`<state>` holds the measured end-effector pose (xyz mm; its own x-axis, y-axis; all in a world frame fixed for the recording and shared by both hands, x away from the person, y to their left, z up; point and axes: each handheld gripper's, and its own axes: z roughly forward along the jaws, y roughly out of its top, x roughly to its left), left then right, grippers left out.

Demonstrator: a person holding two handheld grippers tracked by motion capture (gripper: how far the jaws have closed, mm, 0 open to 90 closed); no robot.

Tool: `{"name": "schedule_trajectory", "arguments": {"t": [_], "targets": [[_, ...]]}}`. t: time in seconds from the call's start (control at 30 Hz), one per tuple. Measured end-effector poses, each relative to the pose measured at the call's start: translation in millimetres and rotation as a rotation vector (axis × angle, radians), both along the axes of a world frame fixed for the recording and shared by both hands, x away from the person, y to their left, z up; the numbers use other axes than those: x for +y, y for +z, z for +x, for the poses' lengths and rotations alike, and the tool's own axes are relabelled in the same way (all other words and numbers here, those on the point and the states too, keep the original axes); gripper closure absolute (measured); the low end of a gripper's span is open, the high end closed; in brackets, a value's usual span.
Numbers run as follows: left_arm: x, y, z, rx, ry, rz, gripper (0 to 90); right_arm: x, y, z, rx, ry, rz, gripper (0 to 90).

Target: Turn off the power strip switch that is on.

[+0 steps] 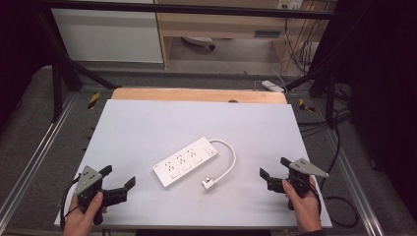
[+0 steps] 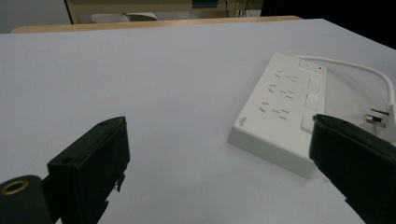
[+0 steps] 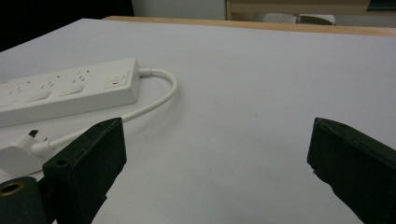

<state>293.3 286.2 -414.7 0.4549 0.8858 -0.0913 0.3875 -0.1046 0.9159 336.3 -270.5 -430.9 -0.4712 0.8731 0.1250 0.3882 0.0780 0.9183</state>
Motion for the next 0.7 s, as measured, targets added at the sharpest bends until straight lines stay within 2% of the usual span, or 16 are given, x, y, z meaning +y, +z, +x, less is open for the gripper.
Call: {"name": "schedule_trajectory", "arguments": {"t": [0.43, 0.53, 0.7], "targets": [[-1.2, -0.2, 0.1, 0.000, -0.004, -0.004, 5.0, 1.3, 7.3, -1.3, -0.060, 0.006, 0.003, 5.1], [-2.7, -0.3, 0.0, -0.001, -0.013, 0.007, 5.0, 2.1, 7.9, -2.0, -0.063, 0.010, 0.005, 5.2], [-1.2, -0.2, 0.2, -0.002, -0.009, 0.003, 5.0, 2.8, 9.8, -2.5, -0.071, 0.012, 0.012, 5.0]]}}
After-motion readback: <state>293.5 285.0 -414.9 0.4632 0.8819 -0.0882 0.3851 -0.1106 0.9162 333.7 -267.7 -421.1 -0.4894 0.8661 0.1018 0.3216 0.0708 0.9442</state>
